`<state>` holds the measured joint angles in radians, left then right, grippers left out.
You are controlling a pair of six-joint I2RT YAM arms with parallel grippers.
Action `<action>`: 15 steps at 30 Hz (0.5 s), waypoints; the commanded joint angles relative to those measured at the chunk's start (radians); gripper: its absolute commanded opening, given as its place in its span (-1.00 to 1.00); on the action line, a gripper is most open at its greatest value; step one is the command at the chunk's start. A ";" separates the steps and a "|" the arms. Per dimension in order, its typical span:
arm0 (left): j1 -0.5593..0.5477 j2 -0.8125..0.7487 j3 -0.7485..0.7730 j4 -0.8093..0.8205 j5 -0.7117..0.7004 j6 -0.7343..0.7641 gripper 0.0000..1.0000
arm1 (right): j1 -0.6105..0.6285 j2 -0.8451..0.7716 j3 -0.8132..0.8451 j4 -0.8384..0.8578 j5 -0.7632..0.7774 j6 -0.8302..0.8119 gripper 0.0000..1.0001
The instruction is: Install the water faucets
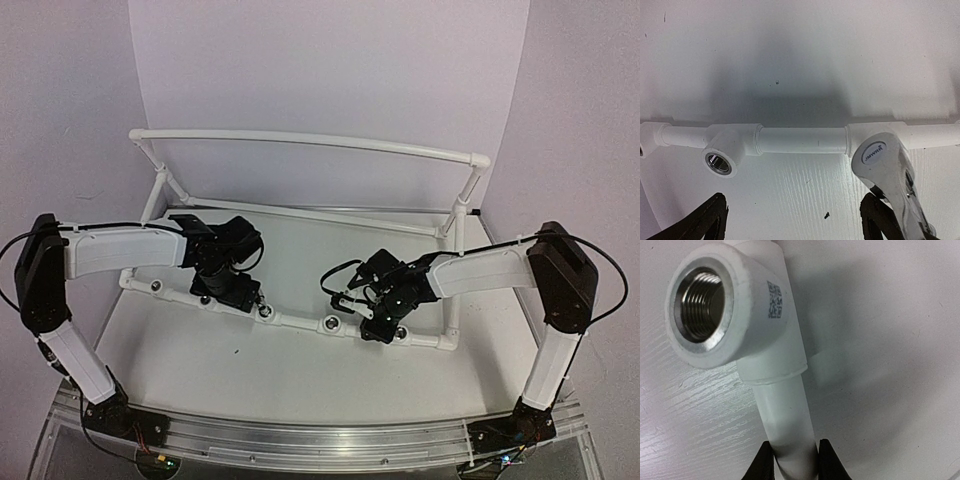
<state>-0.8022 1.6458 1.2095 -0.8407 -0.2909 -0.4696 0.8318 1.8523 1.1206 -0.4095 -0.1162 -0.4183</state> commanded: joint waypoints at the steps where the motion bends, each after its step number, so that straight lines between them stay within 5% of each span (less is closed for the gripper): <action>1: -0.021 -0.155 0.046 0.133 -0.030 -0.026 0.86 | 0.002 0.032 -0.015 -0.071 0.001 0.079 -0.81; 9: -0.040 -0.244 -0.012 0.082 -0.075 -0.088 0.88 | 0.003 0.037 -0.010 -0.071 -0.001 0.082 -0.79; 15: -0.027 -0.155 0.043 -0.056 -0.170 -0.257 0.82 | 0.002 0.037 -0.008 -0.071 0.000 0.082 -0.79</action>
<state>-0.8424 1.4357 1.2101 -0.8065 -0.3825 -0.5836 0.8321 1.8523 1.1217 -0.4114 -0.1162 -0.4179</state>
